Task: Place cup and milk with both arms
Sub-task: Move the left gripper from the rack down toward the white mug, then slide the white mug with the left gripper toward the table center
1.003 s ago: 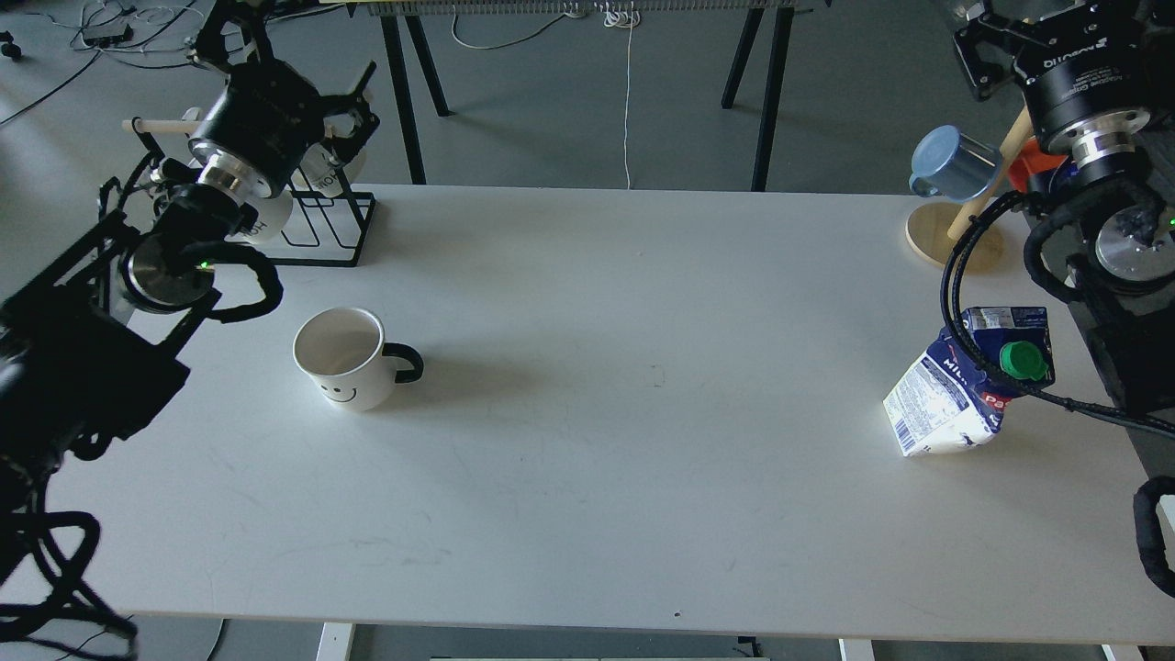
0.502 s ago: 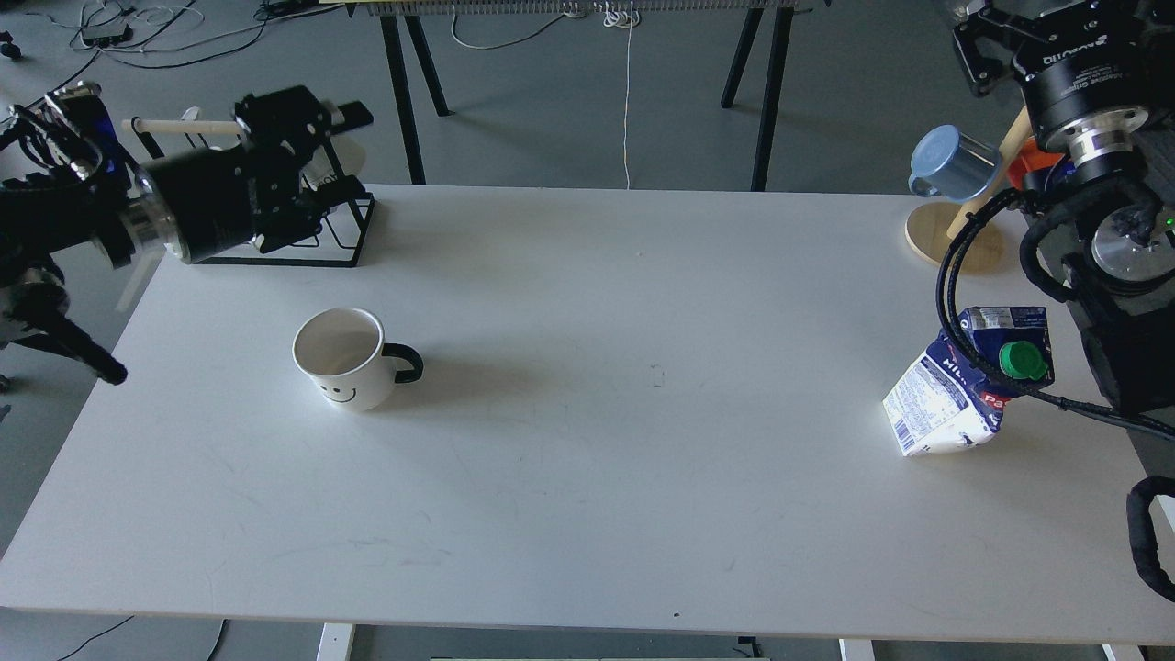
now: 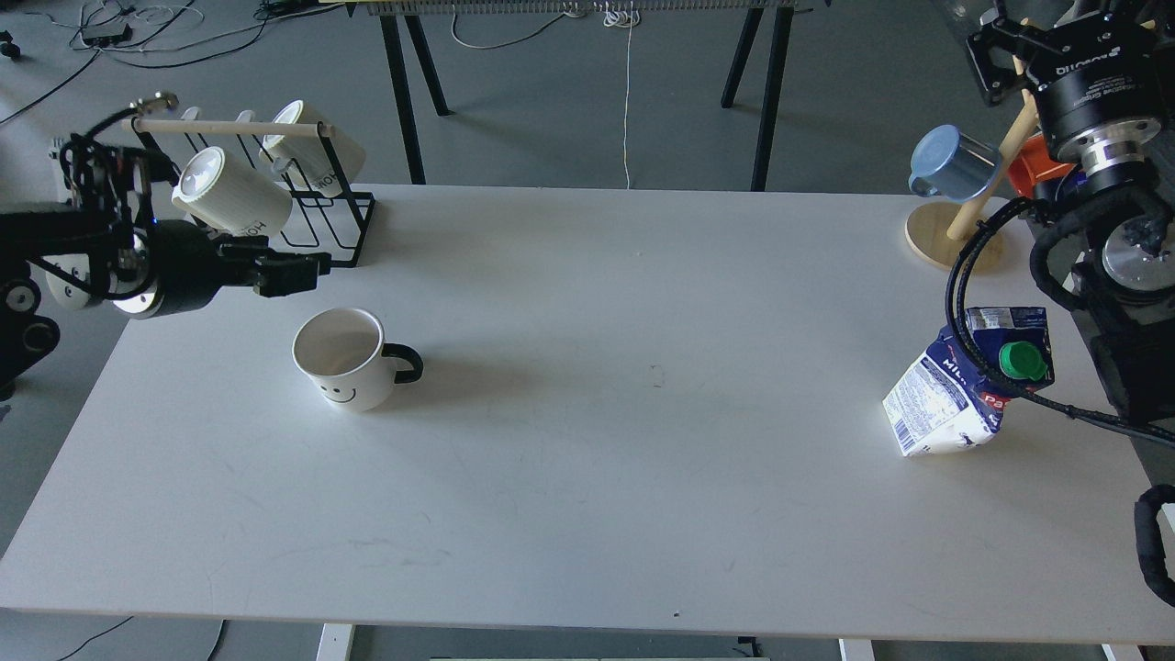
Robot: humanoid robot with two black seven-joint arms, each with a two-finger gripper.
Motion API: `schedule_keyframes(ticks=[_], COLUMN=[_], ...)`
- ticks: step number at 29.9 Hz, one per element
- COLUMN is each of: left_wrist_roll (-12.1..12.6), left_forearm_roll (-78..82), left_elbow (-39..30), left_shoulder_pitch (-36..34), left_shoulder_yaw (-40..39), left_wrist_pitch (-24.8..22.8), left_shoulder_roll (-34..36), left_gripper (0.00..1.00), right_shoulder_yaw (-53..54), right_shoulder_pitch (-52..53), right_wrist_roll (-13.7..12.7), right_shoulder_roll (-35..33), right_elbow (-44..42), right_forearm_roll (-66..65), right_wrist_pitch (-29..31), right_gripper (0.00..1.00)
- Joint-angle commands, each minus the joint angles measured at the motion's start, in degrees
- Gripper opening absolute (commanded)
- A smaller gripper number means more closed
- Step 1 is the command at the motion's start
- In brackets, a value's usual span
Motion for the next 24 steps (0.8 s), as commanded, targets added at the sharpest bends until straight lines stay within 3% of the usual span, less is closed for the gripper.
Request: schedule_keyframes(ticks=[1, 8, 16, 24], left_wrist_roll=[-0.02, -0.55, -0.55, -2.65], left_forearm_roll=[2.18, 2.18, 2.18, 2.18], left_elbow=[1.27, 6.1, 6.46, 8.39], left_shoulder_pitch=[0.1, 1.6, 2.21, 3.18], left_shoulder_yaw=[3.45, 5.39, 5.39, 5.65], left_wrist_pitch=[0.38, 3.46, 3.72, 2.85], left_shoulder_roll=[-1.25, -4.24, -7.49, -8.11], left_gripper=[0.83, 0.77, 0.66, 0.23], right_shoulder_yaw=[0.1, 0.1, 0.28, 0.37], right_shoulder_pitch=[0.0, 0.0, 0.0, -0.09], right_wrist_roll=[0.04, -0.05, -0.05, -0.05], right_shoulder_roll=[-0.08, -0.09, -0.26, -2.1], right_elbow=[1.15, 1.24, 1.24, 1.24], right_forearm_roll=[0.0, 0.0, -0.09, -0.09], right_wrist_pitch=[0.0, 0.0, 0.0, 0.0], right_gripper=[0.99, 0.99, 0.99, 0.99])
